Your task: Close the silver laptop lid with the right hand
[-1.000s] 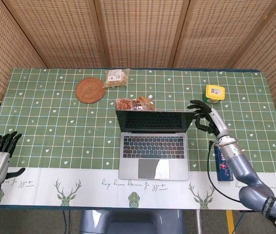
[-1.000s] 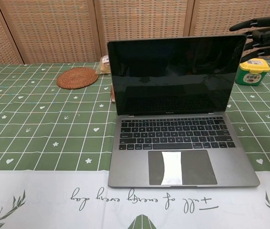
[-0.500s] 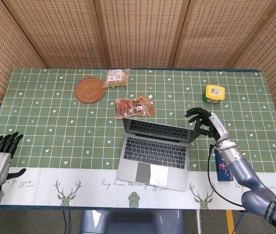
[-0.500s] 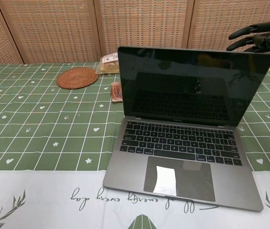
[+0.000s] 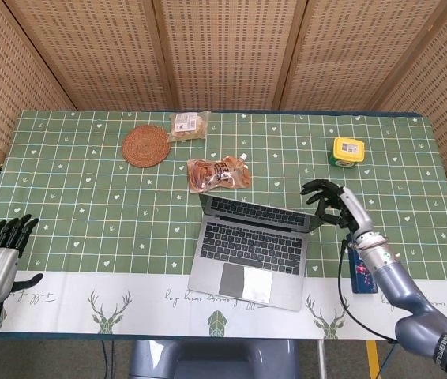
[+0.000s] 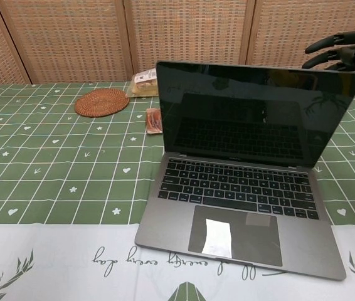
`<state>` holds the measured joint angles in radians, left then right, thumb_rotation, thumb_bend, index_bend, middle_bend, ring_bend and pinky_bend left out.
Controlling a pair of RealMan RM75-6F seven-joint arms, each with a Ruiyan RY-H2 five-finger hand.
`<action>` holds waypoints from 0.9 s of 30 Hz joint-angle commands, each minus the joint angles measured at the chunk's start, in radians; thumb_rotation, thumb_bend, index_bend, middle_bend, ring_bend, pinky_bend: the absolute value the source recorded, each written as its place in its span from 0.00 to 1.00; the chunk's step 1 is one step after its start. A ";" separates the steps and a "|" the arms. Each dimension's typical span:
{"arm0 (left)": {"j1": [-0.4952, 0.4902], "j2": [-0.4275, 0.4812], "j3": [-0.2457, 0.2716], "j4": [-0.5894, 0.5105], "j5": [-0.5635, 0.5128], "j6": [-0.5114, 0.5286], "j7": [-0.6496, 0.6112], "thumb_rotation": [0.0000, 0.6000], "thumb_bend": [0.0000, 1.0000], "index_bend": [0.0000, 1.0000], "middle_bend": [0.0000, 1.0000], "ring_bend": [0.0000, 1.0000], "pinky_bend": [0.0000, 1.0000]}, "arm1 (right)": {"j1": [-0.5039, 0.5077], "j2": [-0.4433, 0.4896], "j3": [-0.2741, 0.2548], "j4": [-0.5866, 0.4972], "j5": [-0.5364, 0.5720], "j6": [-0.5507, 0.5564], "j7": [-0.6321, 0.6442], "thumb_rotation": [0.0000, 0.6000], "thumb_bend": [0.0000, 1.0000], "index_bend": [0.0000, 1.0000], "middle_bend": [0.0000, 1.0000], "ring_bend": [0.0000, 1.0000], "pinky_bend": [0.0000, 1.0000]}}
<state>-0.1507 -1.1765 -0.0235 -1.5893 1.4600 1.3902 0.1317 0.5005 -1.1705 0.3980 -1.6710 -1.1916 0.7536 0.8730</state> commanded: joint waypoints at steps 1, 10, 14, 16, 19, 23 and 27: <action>0.000 0.000 0.000 0.000 -0.001 0.000 0.000 1.00 0.08 0.00 0.00 0.00 0.00 | 0.000 0.005 -0.002 0.000 -0.002 0.001 0.001 1.00 0.91 0.36 0.43 0.43 0.59; 0.000 -0.001 0.002 -0.001 0.002 0.000 0.005 1.00 0.08 0.00 0.00 0.00 0.00 | -0.008 0.018 -0.023 -0.019 -0.025 0.005 0.014 1.00 0.91 0.36 0.43 0.43 0.59; 0.000 0.000 0.002 -0.002 0.003 0.001 0.005 1.00 0.08 0.00 0.00 0.00 0.00 | -0.014 0.021 -0.034 -0.033 -0.041 0.015 0.017 1.00 0.90 0.36 0.43 0.43 0.59; 0.000 0.000 0.002 -0.003 0.004 0.001 0.005 1.00 0.08 0.00 0.00 0.00 0.00 | -0.017 0.022 -0.040 -0.040 -0.048 0.022 0.020 1.00 0.90 0.36 0.43 0.43 0.59; 0.001 0.000 0.004 -0.003 0.006 0.001 0.006 1.00 0.08 0.00 0.00 0.00 0.00 | -0.022 0.025 -0.049 -0.051 -0.062 0.028 0.025 1.00 0.90 0.36 0.43 0.43 0.59; 0.001 0.000 0.004 -0.005 0.009 0.003 0.007 1.00 0.08 0.00 0.00 0.00 0.00 | -0.027 0.031 -0.059 -0.062 -0.075 0.037 0.034 1.00 0.90 0.36 0.43 0.43 0.59; 0.001 0.000 0.006 -0.006 0.012 0.003 0.009 1.00 0.08 0.00 0.00 0.00 0.00 | -0.030 0.037 -0.067 -0.068 -0.087 0.047 0.038 1.00 0.90 0.36 0.43 0.43 0.60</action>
<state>-0.1498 -1.1766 -0.0177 -1.5951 1.4716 1.3936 0.1403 0.4707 -1.1346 0.3327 -1.7384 -1.2776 0.7999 0.9104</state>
